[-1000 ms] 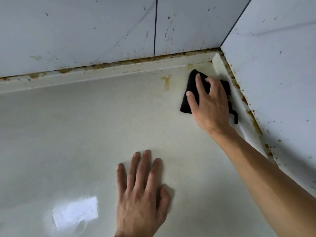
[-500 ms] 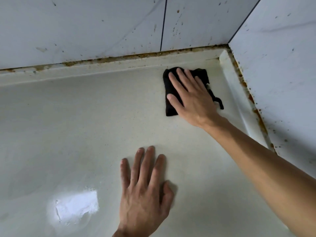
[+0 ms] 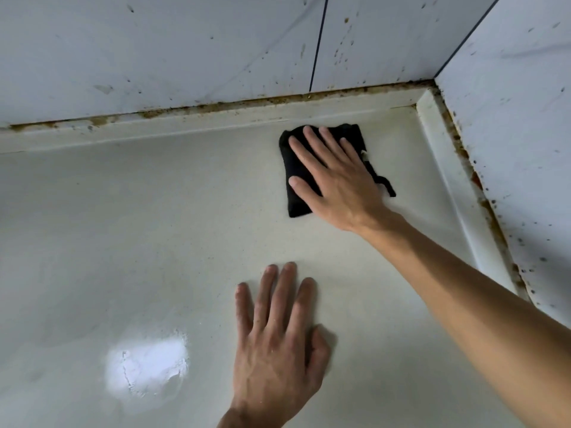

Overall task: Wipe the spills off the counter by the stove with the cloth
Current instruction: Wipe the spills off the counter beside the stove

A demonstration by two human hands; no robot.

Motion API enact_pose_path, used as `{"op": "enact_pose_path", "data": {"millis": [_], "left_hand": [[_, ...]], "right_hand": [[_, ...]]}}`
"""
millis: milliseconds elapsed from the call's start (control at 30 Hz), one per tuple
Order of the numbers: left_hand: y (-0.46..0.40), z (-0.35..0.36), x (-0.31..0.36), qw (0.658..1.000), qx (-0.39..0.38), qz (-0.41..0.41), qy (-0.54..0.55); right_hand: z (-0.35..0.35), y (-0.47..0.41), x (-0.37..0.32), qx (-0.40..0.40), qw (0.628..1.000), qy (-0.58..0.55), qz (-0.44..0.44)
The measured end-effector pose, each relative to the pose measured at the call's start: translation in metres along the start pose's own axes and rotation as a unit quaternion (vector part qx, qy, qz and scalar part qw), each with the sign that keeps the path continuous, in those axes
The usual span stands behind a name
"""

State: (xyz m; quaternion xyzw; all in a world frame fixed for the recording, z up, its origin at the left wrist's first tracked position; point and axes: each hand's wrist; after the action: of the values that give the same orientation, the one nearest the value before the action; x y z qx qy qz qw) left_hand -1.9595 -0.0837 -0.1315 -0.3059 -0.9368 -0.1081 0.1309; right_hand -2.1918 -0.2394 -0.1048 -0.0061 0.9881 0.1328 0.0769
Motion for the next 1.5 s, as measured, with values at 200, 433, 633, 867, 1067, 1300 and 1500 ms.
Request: {"op": "enact_pose_path", "data": {"millis": [200, 433, 633, 867, 1067, 1300, 1500], "left_hand": [[-0.001, -0.007, 0.004, 1.000, -0.005, 0.002, 0.017], [-0.001, -0.013, 0.005, 0.999, -0.024, -0.011, 0.025], [-0.001, -0.018, 0.006, 0.998, -0.022, -0.012, 0.055], [0.000, -0.025, 0.006, 0.996, -0.045, -0.004, 0.074], [0.004, -0.042, 0.003, 0.991, -0.088, 0.001, 0.102], [0.090, -0.068, -0.006, 0.986, -0.066, 0.019, 0.151], [0.171, -0.093, -0.029, 0.972, -0.108, -0.046, 0.204]], "right_hand": [[-0.002, -0.014, -0.005, 0.042, 0.992, -0.019, 0.119], [0.013, -0.002, -0.060, -0.003, 0.997, 0.007, -0.075], [0.007, 0.002, -0.027, 0.007, 0.999, -0.005, 0.032], [0.012, 0.010, -0.057, 0.007, 0.999, -0.034, 0.002], [0.021, 0.060, -0.070, 0.044, 0.988, -0.146, -0.032], [0.013, 0.134, -0.100, 0.026, 0.973, -0.228, 0.005], [0.016, 0.236, -0.136, -0.087, 0.945, -0.315, 0.010]]}}
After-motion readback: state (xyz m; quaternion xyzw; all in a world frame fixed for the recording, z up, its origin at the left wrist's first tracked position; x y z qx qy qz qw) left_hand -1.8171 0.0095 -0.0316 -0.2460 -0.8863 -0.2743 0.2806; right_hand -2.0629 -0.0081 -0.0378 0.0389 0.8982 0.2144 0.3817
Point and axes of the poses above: each hand's wrist, its own y-axis away from the middle knuckle, its own z-axis out of the palm, x = y × z, and after that the axes turned 13 degrees about -x, right-handed
